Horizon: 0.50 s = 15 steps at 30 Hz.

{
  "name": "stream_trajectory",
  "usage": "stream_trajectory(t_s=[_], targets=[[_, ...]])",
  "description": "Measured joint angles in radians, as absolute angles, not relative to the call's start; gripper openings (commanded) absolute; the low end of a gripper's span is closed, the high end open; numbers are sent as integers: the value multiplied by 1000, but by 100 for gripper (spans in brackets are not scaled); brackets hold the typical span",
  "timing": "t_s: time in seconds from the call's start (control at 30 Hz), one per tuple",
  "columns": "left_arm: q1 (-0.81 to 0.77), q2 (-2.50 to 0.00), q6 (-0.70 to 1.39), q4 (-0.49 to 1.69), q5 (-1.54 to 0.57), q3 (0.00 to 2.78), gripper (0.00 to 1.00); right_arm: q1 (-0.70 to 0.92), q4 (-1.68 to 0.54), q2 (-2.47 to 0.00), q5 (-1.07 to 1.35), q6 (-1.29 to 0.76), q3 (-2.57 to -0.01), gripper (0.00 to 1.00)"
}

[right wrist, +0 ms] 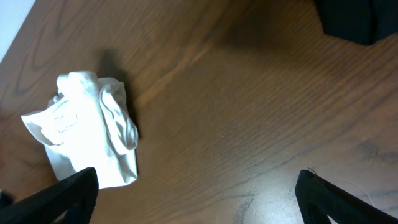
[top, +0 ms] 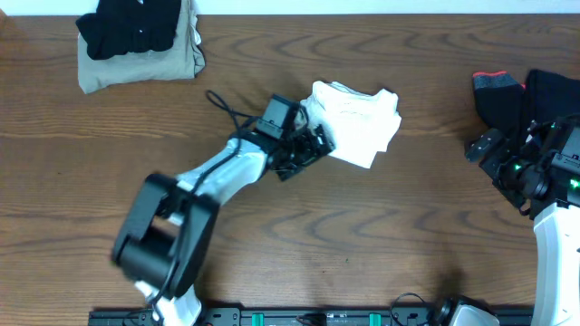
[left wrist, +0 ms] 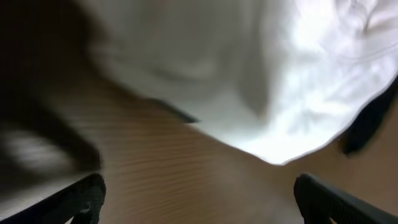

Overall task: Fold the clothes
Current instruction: 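Drag the held bundle leftward toward the folded clothes stack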

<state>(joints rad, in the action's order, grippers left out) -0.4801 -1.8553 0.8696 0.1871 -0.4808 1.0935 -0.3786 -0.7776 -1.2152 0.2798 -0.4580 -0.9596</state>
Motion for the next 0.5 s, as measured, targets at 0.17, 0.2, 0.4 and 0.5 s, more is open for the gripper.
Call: stream_trajectory(t_s=[0.17,0.2,0.4,0.5], targets=[[-457,-1690,863,205,-335,1089,98,-379,-778,-1215,280,-458,-960,99],[-455,-1670,863,207,-324,1089,98,-379,-778,-1215,280,-458,-960,99],[-455,-1622,897,250,-276,1089,98,-379,-778,-1215,280,-458,-960,99],[-469,-1637,974,300,-262,1089,98,-379,-778,-1215,280,-458,-960,99]])
